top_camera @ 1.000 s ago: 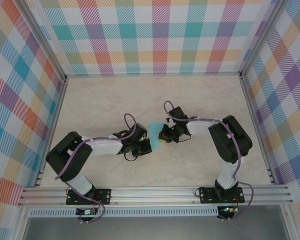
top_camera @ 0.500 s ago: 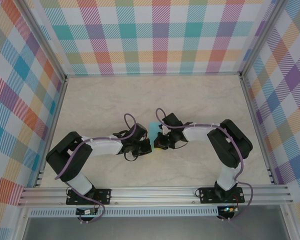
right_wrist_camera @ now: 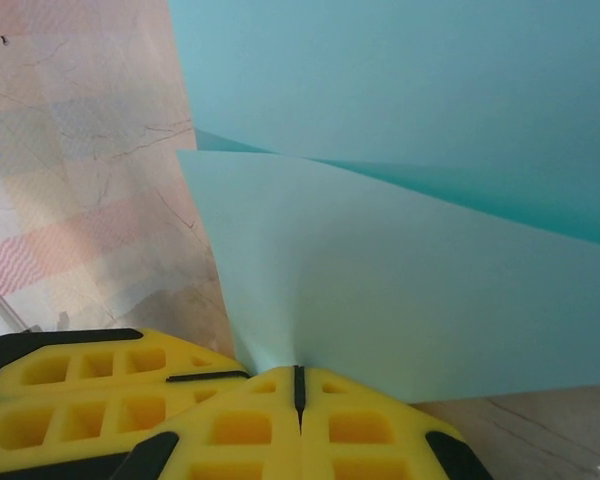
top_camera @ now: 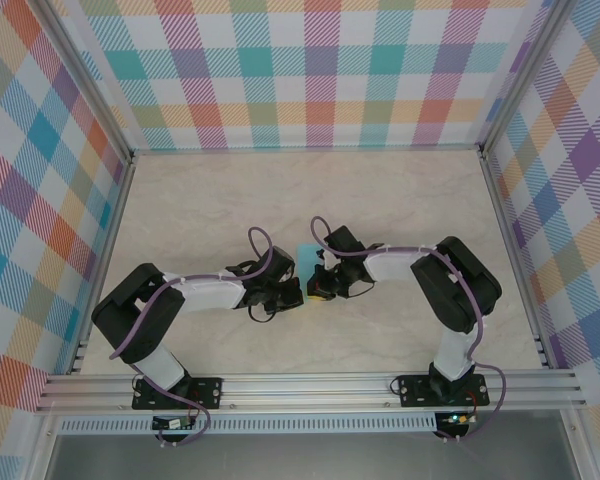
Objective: Fold a paper plane with a square sheet of paper (pick it up from the middle)
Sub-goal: Third fold the triangle at the center of the table.
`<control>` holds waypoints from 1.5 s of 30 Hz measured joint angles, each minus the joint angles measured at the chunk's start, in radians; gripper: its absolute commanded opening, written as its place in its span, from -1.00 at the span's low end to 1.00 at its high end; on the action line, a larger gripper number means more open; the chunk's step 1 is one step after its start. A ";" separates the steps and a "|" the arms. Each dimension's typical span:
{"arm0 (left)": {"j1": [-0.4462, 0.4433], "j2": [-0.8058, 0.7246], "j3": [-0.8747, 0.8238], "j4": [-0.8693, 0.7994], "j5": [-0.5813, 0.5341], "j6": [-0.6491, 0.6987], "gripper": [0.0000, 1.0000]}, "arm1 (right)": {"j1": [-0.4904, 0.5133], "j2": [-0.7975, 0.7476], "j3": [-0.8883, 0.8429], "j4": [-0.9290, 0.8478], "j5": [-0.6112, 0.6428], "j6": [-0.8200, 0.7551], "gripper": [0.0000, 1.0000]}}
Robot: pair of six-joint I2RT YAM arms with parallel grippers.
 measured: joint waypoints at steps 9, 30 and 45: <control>-0.003 0.005 0.038 -0.097 -0.024 0.003 -1.00 | 0.012 0.000 0.022 -0.037 0.061 -0.022 -1.00; -0.005 0.034 0.068 -0.115 -0.010 0.007 -1.00 | -0.212 -0.013 -0.006 -0.007 0.034 -0.061 -1.00; -0.005 0.033 0.183 -0.263 -0.037 0.063 -0.80 | -0.281 -0.182 -0.008 -0.117 0.145 -0.064 -0.13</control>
